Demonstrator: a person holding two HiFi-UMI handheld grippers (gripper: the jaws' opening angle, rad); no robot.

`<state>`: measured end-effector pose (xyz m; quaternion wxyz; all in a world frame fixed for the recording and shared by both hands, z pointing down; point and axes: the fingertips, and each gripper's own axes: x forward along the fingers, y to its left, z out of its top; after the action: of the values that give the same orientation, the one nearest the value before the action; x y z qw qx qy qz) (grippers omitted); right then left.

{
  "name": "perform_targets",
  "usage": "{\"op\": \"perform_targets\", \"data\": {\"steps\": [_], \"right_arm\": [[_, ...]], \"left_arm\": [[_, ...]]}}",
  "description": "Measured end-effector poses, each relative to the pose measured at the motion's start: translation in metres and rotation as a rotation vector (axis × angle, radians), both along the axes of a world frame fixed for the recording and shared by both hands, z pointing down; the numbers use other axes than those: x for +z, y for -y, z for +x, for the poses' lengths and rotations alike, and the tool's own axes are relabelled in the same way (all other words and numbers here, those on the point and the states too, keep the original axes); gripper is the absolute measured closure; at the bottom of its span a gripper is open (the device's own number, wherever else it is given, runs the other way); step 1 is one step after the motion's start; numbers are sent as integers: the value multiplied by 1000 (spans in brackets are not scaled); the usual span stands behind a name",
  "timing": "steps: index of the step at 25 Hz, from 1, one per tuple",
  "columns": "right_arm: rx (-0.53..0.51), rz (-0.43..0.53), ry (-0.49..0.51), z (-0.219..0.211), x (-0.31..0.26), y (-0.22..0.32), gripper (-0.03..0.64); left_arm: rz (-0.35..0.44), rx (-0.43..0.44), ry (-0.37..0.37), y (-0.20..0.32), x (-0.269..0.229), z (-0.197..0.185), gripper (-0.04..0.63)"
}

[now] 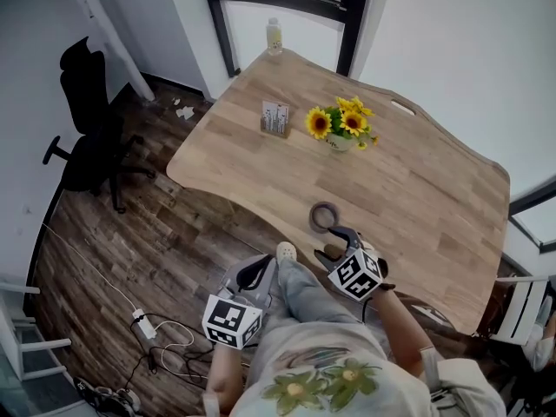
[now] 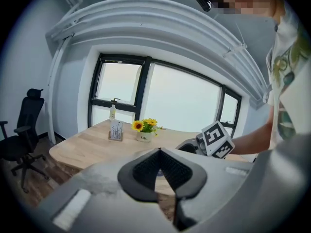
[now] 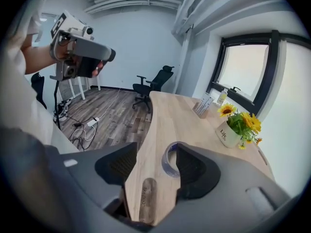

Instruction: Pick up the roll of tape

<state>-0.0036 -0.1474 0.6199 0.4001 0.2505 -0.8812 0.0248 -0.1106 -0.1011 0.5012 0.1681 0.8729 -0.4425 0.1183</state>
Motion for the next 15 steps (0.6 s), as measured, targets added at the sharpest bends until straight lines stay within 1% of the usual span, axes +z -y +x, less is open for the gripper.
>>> {"op": "perform_targets", "data": {"steps": [4,8,11,15], "right_arm": [[-24,-27,-64,-4,26,17,370],[-51,-54,-122,-5,52,30,391],[-68,-84,-162,-8,70,34,405],[-74,-117,-197,-8,87,36,431]], "left_arm": [[4,3,-2,18,-2,-2,593],[2,11,21,34,0,-10,592],[-4,5,28,46,1,-17,594],[-13,16,28,59,4,-15,593]]}}
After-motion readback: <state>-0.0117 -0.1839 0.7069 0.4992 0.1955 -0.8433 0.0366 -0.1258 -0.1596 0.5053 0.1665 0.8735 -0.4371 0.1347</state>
